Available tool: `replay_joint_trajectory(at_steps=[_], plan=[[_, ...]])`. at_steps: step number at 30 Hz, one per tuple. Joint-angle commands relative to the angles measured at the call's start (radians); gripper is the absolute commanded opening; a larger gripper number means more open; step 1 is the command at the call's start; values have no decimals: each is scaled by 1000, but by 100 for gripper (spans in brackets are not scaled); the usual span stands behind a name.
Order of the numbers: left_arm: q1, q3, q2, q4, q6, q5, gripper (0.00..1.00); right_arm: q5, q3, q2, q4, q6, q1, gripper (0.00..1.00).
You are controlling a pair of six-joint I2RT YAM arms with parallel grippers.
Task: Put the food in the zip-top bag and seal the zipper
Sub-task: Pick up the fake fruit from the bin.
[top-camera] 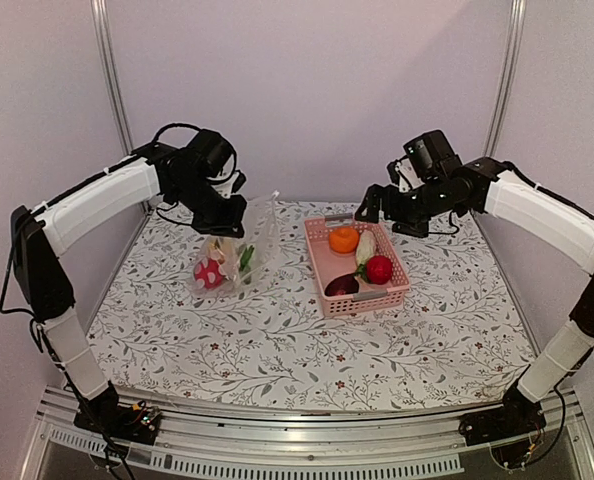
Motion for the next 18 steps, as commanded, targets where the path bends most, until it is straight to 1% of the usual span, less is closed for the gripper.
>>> replay_joint_trajectory(at_steps=[1,2,4,7,10,14,18], plan=[[9,39,10,34,-1,0,0,35,-153,-96,54,-78,-38,99],[9,34,6,49,0,14,0,21,-161,-101,59,-84,-37,98],[7,13,-7,86,5,47,0,1,-185,-105,81,-101,-36,90],[7,8,-19,95,6,108,0,-51,-188,-90,81,-89,-38,83],[6,-25,-39,126,23,113,0,-116,-195,-45,79,-83,-36,76],[4,-37,-53,115,24,94,0,-186,-178,35,78,-68,-33,71],[5,-78,-65,128,24,108,0,-201,-108,140,37,-76,-26,72]])
